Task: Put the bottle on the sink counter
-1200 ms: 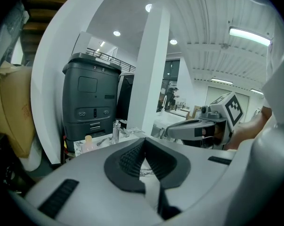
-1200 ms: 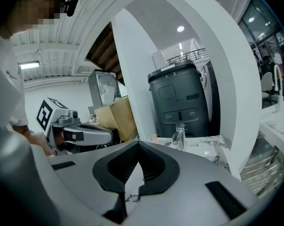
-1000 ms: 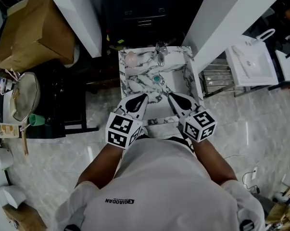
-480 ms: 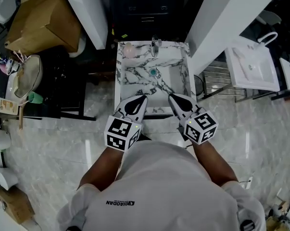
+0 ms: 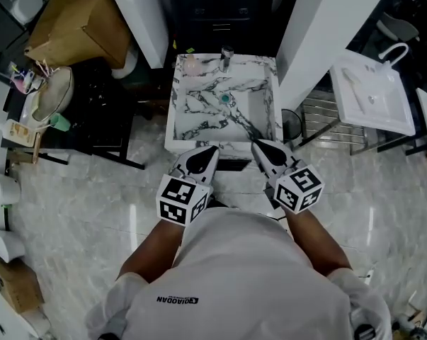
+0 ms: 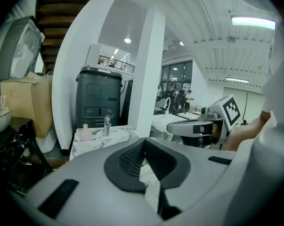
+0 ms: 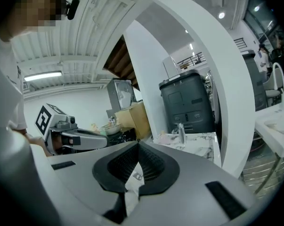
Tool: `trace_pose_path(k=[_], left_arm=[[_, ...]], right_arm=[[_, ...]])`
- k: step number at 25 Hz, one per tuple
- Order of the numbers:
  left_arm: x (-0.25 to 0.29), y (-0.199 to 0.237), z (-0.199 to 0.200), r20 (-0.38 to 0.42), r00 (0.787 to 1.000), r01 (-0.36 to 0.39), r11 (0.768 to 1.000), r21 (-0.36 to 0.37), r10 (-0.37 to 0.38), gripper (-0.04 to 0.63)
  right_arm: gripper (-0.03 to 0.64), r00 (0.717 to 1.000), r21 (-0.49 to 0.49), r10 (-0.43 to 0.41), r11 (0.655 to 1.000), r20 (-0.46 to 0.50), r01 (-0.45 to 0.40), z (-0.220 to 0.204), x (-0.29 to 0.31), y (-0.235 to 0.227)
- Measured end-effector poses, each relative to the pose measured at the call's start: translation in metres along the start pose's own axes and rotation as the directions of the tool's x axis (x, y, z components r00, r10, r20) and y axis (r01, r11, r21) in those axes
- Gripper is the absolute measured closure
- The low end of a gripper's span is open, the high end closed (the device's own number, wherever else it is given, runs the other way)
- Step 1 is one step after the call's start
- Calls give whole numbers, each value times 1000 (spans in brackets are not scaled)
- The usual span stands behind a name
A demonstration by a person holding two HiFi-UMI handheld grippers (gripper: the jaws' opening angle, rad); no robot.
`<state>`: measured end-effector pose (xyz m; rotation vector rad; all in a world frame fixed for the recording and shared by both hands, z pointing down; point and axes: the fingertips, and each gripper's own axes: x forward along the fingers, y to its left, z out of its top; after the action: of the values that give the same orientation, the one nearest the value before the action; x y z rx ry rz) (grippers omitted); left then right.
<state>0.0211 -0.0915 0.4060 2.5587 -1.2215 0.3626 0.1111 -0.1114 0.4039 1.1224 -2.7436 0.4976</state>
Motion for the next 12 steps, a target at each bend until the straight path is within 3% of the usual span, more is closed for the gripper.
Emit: trace_pose_path(k=[12], left_arm=[[-31,-37,-3,8,999,-33,999,13,32,580]], right_arm=[[577,1000,-5,0,1000,0,0,-13,-41,20]])
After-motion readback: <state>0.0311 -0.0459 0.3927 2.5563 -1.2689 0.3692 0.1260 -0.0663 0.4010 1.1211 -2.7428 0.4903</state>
